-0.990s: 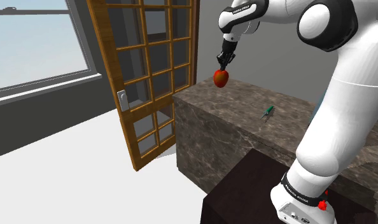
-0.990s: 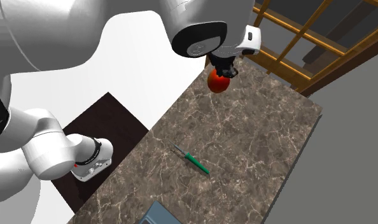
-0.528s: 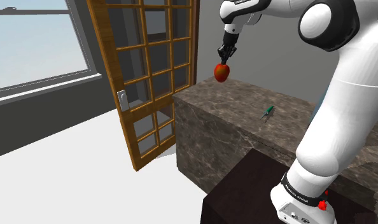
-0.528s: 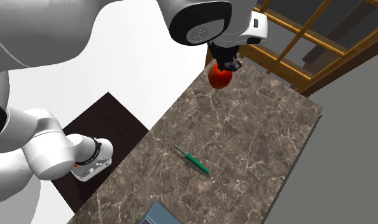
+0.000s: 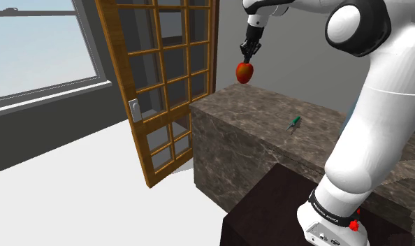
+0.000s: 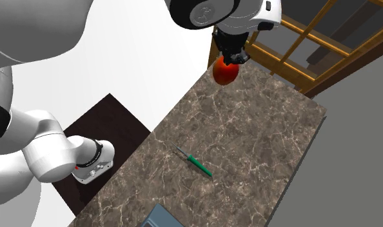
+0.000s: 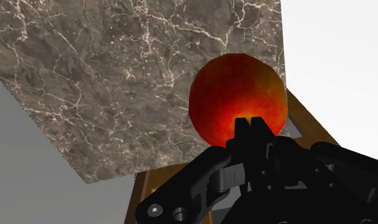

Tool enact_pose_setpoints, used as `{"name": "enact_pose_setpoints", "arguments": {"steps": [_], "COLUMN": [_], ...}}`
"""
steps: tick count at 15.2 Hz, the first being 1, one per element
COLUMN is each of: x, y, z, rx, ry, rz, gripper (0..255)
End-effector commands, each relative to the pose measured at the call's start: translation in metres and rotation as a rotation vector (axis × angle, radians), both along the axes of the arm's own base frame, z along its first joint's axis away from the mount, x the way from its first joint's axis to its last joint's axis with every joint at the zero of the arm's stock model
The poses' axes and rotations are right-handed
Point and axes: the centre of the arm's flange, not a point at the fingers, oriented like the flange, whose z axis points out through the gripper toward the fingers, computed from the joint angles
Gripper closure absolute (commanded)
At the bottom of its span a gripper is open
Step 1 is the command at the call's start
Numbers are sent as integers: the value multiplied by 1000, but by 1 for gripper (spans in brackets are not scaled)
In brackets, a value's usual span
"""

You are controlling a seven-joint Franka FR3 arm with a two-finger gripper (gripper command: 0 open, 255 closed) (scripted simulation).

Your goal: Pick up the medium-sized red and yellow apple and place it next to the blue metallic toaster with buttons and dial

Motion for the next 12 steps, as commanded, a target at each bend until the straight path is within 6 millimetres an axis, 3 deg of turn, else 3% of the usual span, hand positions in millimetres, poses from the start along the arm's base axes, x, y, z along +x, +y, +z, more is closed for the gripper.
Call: {"name": "enact_pose_setpoints", "arguments": {"steps": [1,12], "x": [-1,-1], "y": [1,1], "z": [12,70], "rx": [0,0], "ry": [0,0], "rz": [0,0], "gripper": [255,255]}}
